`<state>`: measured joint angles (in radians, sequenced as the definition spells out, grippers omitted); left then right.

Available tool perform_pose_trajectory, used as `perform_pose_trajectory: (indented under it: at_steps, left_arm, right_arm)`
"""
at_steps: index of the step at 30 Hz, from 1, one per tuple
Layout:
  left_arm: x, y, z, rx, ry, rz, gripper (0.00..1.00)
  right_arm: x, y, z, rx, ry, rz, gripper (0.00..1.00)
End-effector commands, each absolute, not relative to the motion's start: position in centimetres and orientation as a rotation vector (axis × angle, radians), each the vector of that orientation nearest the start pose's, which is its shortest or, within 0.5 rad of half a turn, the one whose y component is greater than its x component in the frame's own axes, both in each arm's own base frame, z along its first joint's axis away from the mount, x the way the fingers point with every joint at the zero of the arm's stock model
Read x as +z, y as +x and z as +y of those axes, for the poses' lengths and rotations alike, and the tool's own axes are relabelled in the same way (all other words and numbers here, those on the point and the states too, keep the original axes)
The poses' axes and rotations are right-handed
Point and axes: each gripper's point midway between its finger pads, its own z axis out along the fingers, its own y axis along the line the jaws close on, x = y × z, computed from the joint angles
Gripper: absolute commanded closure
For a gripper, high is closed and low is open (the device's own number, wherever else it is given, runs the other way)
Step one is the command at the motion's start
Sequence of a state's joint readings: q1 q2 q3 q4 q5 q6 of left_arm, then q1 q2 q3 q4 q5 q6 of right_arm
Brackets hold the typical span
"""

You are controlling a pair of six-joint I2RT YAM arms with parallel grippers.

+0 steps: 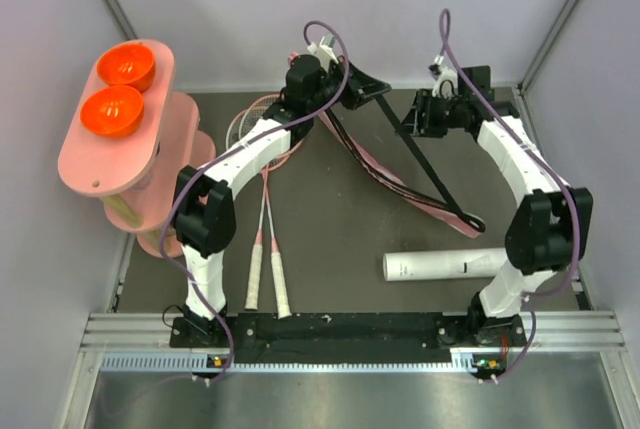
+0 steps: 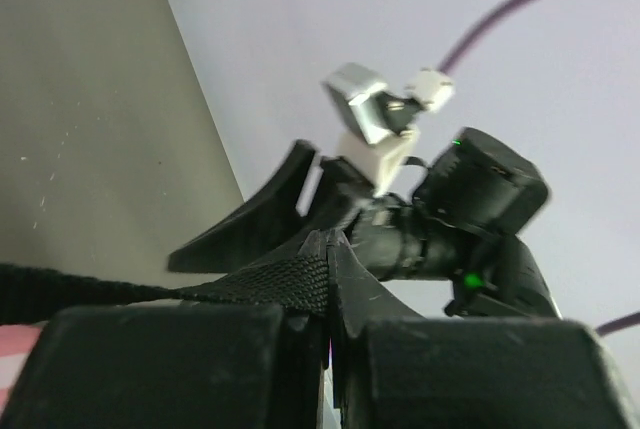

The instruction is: Pack up the badminton gear

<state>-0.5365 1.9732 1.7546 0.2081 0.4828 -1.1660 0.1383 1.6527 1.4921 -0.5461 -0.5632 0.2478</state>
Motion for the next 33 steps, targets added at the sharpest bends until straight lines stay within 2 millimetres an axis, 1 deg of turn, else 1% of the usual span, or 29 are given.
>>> perform_pose_trajectory:
  at_steps: [1, 2, 3, 4, 5, 6, 8, 9, 10, 13, 14, 16, 17, 19, 20, 21, 23, 24, 25, 26, 27, 28, 29, 30, 32, 33]
  left_arm:
    - [37.8, 44.4, -39.9, -1.682, -0.035, 1.739, 1.00]
    - [37.8, 44.5, -39.9, -1.685, -0.033, 1.737, 1.00]
    - [37.8, 44.5, -40.0, -1.689, -0.029, 1.733, 1.00]
    - [37.9, 44.5, -40.0, -1.696, -0.026, 1.730, 1.00]
    - [37.9, 44.5, -40.0, -1.699, -0.021, 1.727, 1.00]
    - [38.0, 44.5, -40.0, -1.702, -0.020, 1.725, 1.00]
    - [38.1, 44.5, -40.0, -1.706, -0.014, 1.718, 1.00]
    - [38.2, 44.5, -40.0, -1.709, -0.014, 1.714, 1.00]
    - [38.2, 44.5, -40.1, -1.713, -0.011, 1.712, 1.00]
    - [38.4, 44.5, -40.1, -1.725, -0.016, 1.707, 1.00]
    - [38.4, 44.4, -40.1, -1.729, -0.014, 1.707, 1.00]
    - [38.3, 44.4, -40.1, -1.730, -0.012, 1.709, 1.00]
    - [38.5, 44.3, -40.1, -1.730, -0.008, 1.704, 1.00]
    - [38.5, 44.3, -40.1, -1.730, -0.009, 1.706, 1.00]
    - [38.6, 44.3, -40.0, -1.729, -0.009, 1.702, 1.00]
    - [38.6, 44.2, -40.1, -1.735, -0.005, 1.701, 1.00]
    - [38.8, 44.1, -40.1, -1.738, 0.001, 1.696, 1.00]
    - [38.9, 44.1, -40.1, -1.741, 0.003, 1.692, 1.00]
    - [39.1, 44.0, -40.1, -1.745, 0.014, 1.682, 1.00]
    - [39.3, 44.0, -40.1, -1.747, 0.015, 1.677, 1.00]
    - [39.8, 44.0, -40.1, -1.748, 0.026, 1.663, 1.00]
    - [40.0, 44.0, -40.1, -1.748, 0.038, 1.660, 1.00]
    - [39.9, 44.2, -40.1, -1.744, 0.041, 1.660, 1.00]
    - [40.6, 44.2, -40.1, -1.739, 0.058, 1.643, 1.00]
    - [40.5, 44.5, -40.1, -1.729, 0.063, 1.650, 1.00]
    - [41.1, 44.6, -40.0, -1.719, 0.085, 1.636, 1.00]
  right_arm:
    - [25.0, 40.7, 19.4, 0.984, -0.457, 2.177, 0.52]
    - [24.2, 40.6, 20.2, 1.016, -0.497, 2.185, 0.52]
    - [24.2, 40.0, 21.1, 1.056, -0.533, 2.181, 0.52]
    - [24.0, 39.9, 21.7, 1.074, -0.549, 2.182, 0.52]
    - [23.4, 39.9, 22.0, 1.085, -0.556, 2.193, 0.52]
    - [23.2, 39.4, 22.9, 1.101, -0.593, 2.193, 0.52]
    - [22.8, 39.2, 23.7, 1.100, -0.628, 2.191, 0.50]
    - [22.5, 38.9, 24.6, 1.107, -0.656, 2.192, 0.49]
    - [22.1, 39.2, 24.7, 1.072, -0.654, 2.203, 0.49]
    - [21.1, 39.5, 25.7, 1.054, -0.665, 2.226, 0.50]
    - [20.8, 39.8, 25.7, 1.037, -0.654, 2.234, 0.54]
    - [20.1, 40.4, 25.6, 1.006, -0.622, 2.256, 0.58]
    - [20.0, 40.6, 25.7, 1.001, -0.617, 2.254, 0.62]
    - [19.6, 40.8, 25.7, 1.004, -0.602, 2.265, 0.64]
    - [19.7, 40.9, 25.8, 1.006, -0.600, 2.255, 0.64]
    - [19.5, 40.8, 25.7, 1.010, -0.584, 2.262, 0.62]
    - [20.4, 40.9, 25.3, 1.019, -0.515, 2.251, 0.57]
    - [20.0, 41.0, 25.1, 1.034, -0.485, 2.235, 0.56]
    - [20.7, 41.0, 25.0, 1.090, -0.425, 2.222, 0.55]
    - [21.9, 40.7, 24.8, 1.119, -0.402, 2.183, 0.52]
    - [21.9, 41.4, 23.7, 1.129, -0.359, 2.149, 0.50]
    - [22.3, 41.3, 23.4, 1.159, -0.313, 2.142, 0.48]
    - [22.8, 41.3, 22.9, 1.161, -0.299, 2.126, 0.46]
    - [22.8, 41.6, 22.2, 1.152, -0.282, 2.123, 0.45]
    - [22.7, 41.8, 21.8, 1.143, -0.270, 2.131, 0.43]
    - [22.8, 41.8, 21.9, 1.157, -0.277, 2.127, 0.42]
